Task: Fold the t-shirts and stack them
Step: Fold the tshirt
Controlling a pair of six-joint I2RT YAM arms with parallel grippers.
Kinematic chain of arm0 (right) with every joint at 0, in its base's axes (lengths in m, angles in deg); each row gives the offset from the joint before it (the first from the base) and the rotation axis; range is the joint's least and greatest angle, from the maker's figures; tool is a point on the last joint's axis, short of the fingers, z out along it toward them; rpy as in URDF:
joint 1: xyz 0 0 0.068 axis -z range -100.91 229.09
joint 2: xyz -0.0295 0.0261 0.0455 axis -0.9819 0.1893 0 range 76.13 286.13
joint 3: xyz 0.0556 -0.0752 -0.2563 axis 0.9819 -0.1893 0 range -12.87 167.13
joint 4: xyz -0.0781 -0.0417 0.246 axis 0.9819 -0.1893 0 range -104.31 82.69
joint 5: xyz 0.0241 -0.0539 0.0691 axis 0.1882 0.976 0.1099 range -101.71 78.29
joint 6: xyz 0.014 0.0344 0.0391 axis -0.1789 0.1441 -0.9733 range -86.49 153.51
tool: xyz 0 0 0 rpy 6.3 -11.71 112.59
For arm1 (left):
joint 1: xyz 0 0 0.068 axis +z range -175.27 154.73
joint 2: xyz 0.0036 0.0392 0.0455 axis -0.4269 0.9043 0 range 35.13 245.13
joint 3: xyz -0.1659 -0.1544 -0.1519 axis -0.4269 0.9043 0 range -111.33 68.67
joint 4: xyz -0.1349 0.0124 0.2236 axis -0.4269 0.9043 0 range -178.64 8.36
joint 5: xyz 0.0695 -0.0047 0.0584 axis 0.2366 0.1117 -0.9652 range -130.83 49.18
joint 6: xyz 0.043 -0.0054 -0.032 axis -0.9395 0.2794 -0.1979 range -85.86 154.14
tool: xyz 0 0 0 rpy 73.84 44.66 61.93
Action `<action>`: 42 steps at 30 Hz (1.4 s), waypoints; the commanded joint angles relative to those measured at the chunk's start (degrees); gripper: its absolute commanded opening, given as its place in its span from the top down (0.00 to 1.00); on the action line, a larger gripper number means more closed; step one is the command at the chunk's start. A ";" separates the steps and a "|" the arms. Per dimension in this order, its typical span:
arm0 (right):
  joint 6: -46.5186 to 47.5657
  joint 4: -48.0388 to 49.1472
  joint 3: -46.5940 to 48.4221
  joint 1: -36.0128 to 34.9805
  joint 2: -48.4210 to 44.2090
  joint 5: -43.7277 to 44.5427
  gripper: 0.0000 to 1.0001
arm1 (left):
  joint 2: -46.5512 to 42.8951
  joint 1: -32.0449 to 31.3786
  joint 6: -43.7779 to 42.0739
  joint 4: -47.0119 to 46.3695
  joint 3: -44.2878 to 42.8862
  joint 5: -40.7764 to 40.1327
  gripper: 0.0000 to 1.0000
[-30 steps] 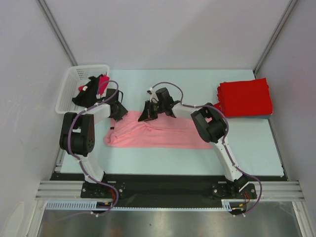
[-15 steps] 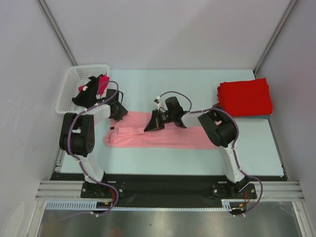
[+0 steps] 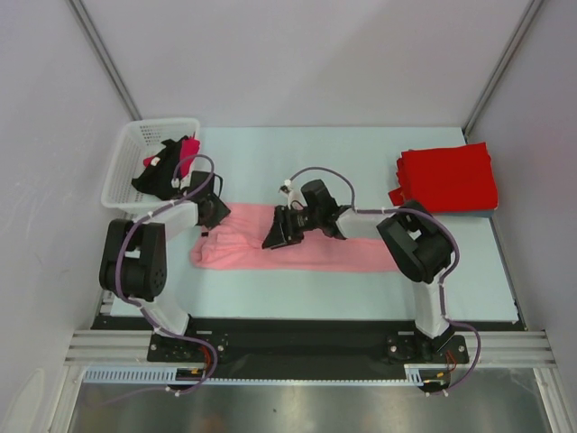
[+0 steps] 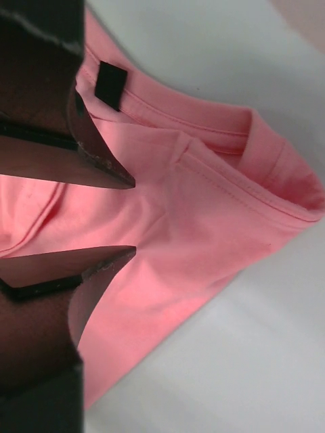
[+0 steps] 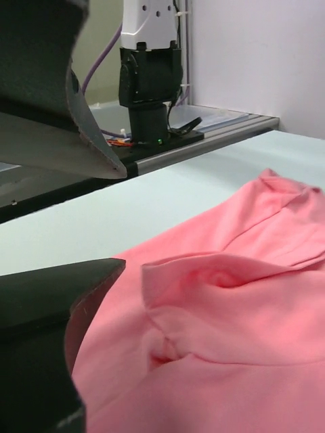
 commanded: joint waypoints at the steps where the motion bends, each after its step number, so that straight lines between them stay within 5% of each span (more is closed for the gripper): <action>1: 2.66 0.18 5.70 -0.31 -1.76 2.72 0.43 | -5.27 -0.73 -1.17 0.26 1.08 -1.33 0.55; 12: -1.65 6.52 25.32 -1.72 15.55 1.74 0.36 | 1.31 -0.56 -0.81 6.22 -5.94 1.49 0.54; 25: -10.78 20.40 25.95 -3.91 25.23 -7.38 0.38 | 6.94 -0.56 -1.25 9.23 -10.08 1.31 0.54; 37: -7.27 20.75 8.56 -7.78 9.08 -15.82 0.43 | 6.77 -0.56 -2.13 9.23 -10.34 0.61 0.55; 42: -1.50 14.38 -1.11 -7.35 -3.32 -12.43 0.43 | 4.22 -0.73 -2.66 8.44 -8.85 0.78 0.55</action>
